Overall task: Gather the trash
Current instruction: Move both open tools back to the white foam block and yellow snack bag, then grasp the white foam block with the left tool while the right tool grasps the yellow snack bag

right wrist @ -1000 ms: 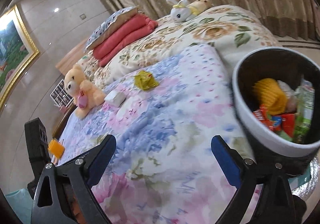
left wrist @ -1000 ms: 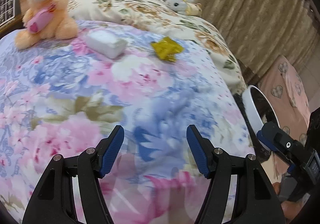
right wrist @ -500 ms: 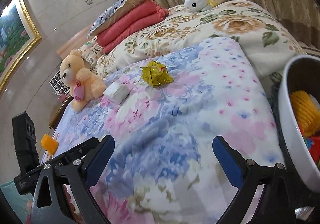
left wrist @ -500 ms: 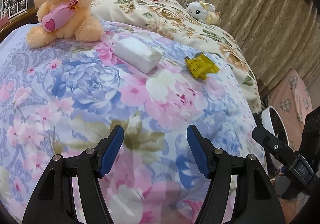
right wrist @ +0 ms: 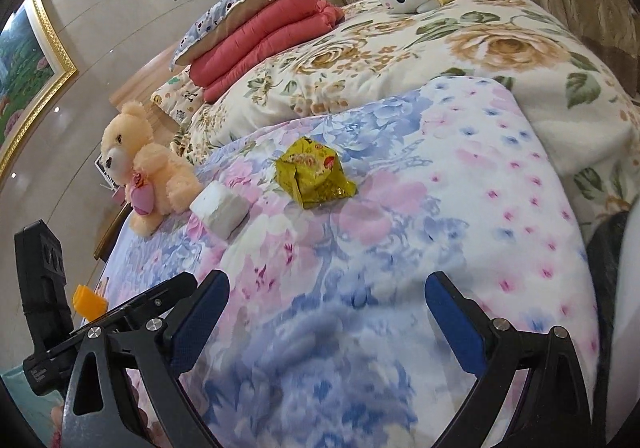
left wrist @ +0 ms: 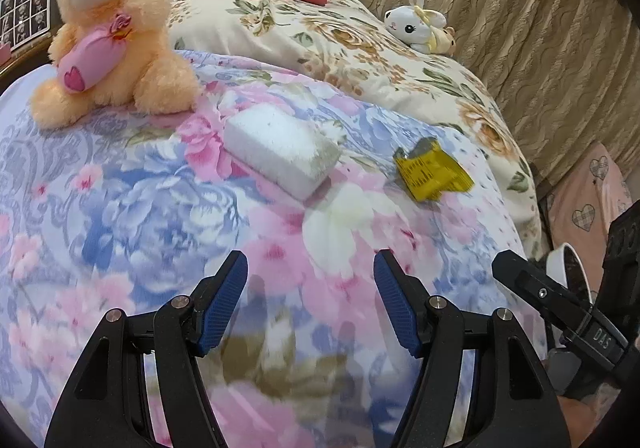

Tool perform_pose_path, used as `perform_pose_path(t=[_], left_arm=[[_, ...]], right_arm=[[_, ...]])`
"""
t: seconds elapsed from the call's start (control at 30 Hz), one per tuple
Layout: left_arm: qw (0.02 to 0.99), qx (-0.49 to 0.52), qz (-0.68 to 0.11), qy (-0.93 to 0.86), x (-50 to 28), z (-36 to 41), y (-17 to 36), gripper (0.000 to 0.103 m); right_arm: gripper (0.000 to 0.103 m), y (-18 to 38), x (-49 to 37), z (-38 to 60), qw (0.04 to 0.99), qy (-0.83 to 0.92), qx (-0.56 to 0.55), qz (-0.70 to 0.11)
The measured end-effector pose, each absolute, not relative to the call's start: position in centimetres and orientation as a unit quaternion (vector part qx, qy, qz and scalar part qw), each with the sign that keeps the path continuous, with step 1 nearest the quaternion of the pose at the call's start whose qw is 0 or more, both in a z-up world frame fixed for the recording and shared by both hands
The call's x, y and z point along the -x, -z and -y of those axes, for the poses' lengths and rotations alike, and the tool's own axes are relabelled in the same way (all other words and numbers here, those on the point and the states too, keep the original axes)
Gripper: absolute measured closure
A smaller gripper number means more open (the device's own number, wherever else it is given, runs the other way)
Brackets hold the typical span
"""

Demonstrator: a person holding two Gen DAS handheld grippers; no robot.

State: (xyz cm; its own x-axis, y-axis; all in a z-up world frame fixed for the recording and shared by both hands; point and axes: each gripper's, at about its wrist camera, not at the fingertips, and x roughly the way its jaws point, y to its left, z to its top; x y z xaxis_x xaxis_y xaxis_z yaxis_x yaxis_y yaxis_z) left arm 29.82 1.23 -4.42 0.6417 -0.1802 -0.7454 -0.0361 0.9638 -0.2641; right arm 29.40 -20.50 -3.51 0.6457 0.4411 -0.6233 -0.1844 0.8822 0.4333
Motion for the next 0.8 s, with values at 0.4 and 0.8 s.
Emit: perform_pose_path(t=[0.4,0.8], left_arm=[[0.9,0.121,-0.418,0.026,-34.3,-1.6,5.1,0.036],[0.899,0.122,-0.421,0.022,-36.4,-1.6,6.2,0.066]], right_arm=[[0.004,3.6,-34.2,18.9,0.888,-0.193,-0.166,-0.382],[0.021,4.3,-37.1,17.4,0.888,-0.192,-0.143,-0.393]])
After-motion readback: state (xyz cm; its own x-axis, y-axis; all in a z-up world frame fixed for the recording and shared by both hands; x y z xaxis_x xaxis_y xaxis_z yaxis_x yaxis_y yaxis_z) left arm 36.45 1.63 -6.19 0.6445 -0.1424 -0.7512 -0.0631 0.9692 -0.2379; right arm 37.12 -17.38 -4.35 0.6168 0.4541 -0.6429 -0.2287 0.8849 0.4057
